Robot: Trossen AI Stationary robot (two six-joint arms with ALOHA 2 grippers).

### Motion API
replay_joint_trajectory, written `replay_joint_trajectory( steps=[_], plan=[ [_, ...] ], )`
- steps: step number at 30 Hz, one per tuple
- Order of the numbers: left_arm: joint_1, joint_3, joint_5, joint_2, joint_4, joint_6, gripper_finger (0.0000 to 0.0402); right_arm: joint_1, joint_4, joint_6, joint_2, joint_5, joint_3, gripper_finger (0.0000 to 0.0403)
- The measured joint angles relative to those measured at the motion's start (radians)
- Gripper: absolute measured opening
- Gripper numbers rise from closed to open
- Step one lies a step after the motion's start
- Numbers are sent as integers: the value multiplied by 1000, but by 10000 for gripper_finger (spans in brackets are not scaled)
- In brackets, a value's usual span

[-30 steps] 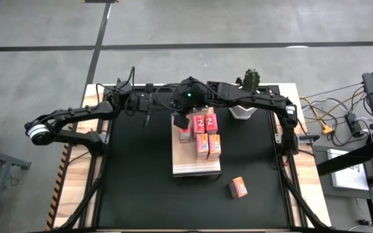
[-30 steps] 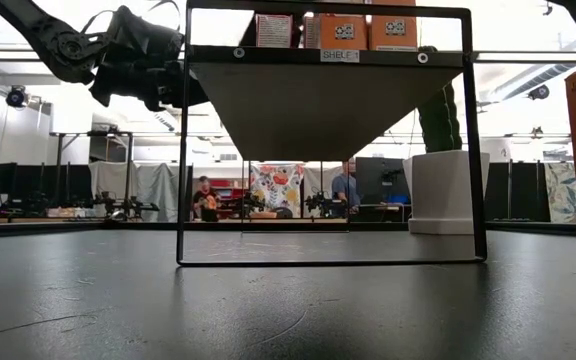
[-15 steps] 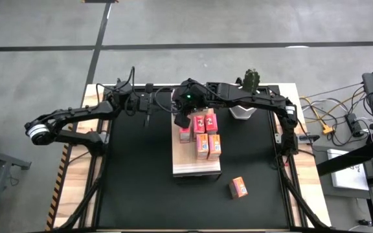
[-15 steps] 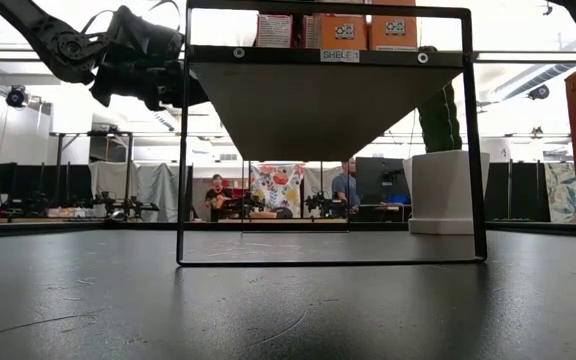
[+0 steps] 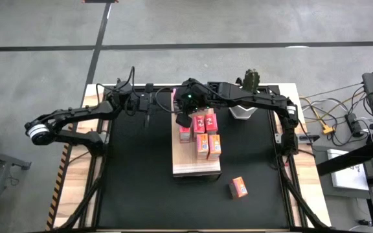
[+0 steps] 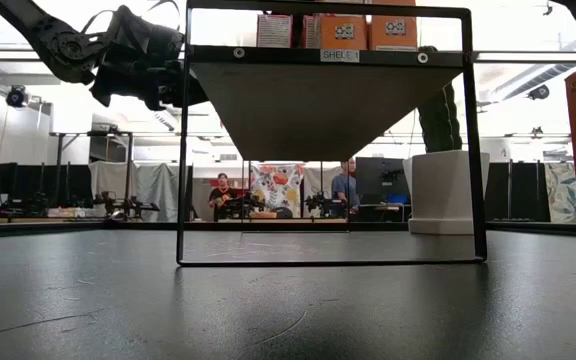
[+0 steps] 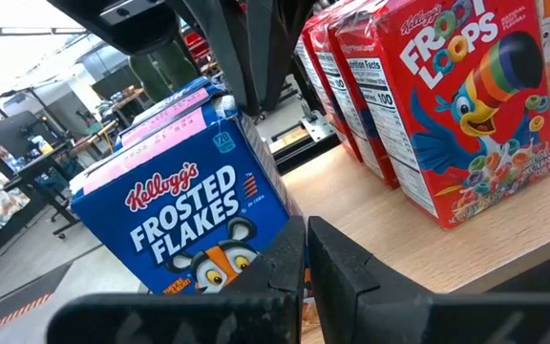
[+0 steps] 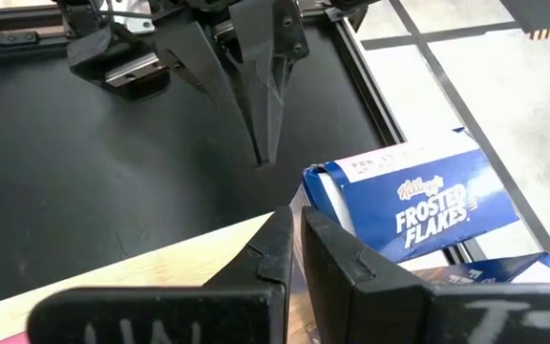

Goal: Stack cereal on shelf
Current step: Put the blue cereal box aligned with the other red cereal box on the shelf, then put the orange cereal box aligned with the other orange cereal box on the shelf

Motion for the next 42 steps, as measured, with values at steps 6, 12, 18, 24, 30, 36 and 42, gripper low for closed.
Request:
replay_joint_trajectory(
  steps=[6,12,18,24,30,36,42],
  plan=[
    [-1,0,1,0,0,0,0,0,1,-5,-5,0,0,18],
    [-1,0,2,0,-1,0,0,1,-5,7,-40,-2,0,18],
    [0,0,2,0,-2,0,0,3,-59,11,-91,-3,1,18],
    [0,0,2,0,-2,0,0,0,-199,30,-134,-1,1,18],
    [0,0,2,1,-2,0,0,-9,-267,42,-141,0,-4,18],
    [0,0,2,1,-2,0,0,-15,-265,44,-127,25,-17,18],
    [0,0,1,1,-2,0,0,-15,-257,34,-118,76,-23,17]
  ],
)
